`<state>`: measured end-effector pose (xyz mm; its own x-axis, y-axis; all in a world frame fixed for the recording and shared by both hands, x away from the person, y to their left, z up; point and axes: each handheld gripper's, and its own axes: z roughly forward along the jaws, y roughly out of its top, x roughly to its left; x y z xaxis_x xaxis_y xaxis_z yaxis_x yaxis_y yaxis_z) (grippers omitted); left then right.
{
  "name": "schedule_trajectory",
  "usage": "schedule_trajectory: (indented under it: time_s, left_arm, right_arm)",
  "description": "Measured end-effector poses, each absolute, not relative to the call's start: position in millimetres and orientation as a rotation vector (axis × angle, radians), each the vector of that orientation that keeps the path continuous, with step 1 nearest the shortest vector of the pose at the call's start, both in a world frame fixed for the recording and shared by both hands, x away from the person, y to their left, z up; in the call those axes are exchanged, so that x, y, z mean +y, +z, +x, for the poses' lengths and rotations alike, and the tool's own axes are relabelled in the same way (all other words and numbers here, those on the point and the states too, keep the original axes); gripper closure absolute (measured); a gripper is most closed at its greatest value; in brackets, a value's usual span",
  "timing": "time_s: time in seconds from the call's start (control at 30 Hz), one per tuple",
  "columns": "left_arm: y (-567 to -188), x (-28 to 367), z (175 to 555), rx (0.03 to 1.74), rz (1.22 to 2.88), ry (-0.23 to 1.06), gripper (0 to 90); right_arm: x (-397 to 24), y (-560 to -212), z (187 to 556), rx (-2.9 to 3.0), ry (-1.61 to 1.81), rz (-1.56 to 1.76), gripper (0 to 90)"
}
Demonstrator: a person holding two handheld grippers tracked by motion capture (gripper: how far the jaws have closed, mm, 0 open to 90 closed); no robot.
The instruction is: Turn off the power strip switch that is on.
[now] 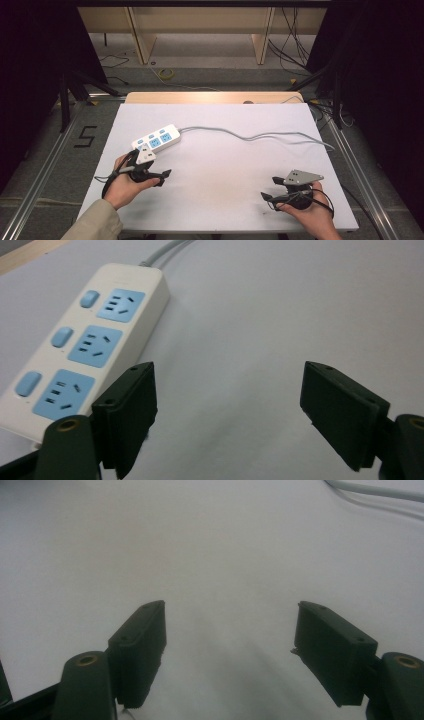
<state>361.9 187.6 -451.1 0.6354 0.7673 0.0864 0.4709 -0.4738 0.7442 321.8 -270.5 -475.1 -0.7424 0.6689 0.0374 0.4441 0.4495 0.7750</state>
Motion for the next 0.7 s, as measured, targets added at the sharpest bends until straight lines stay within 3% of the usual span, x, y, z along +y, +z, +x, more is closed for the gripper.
schedule_trajectory:
  time_s: [0.7]
  left_arm:
    - [-485, 190, 325, 1.056, 2.08, 0.566, 16.0]
  right_arm:
    - [-272, -475, 321, 2.418, 1.191, 0.959, 29.1]
